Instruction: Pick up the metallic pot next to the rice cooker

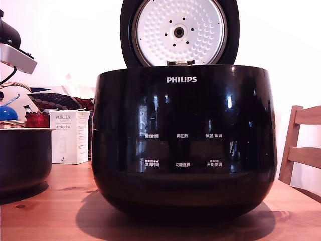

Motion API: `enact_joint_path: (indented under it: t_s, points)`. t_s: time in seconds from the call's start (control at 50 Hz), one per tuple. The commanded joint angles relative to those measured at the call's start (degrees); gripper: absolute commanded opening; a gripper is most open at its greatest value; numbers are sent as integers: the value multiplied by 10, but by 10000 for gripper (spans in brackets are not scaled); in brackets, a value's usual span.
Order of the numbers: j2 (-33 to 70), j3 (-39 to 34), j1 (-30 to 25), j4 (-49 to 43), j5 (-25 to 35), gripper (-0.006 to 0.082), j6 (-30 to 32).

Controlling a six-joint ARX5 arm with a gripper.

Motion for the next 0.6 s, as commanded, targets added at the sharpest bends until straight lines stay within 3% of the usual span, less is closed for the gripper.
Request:
enact_joint_path:
  t_s: [0.0,0.58]
  points:
    - [6,-10,-8,-12,4,-24,0]
    - [-74,-9,-19,-10,-35,-24,-2]
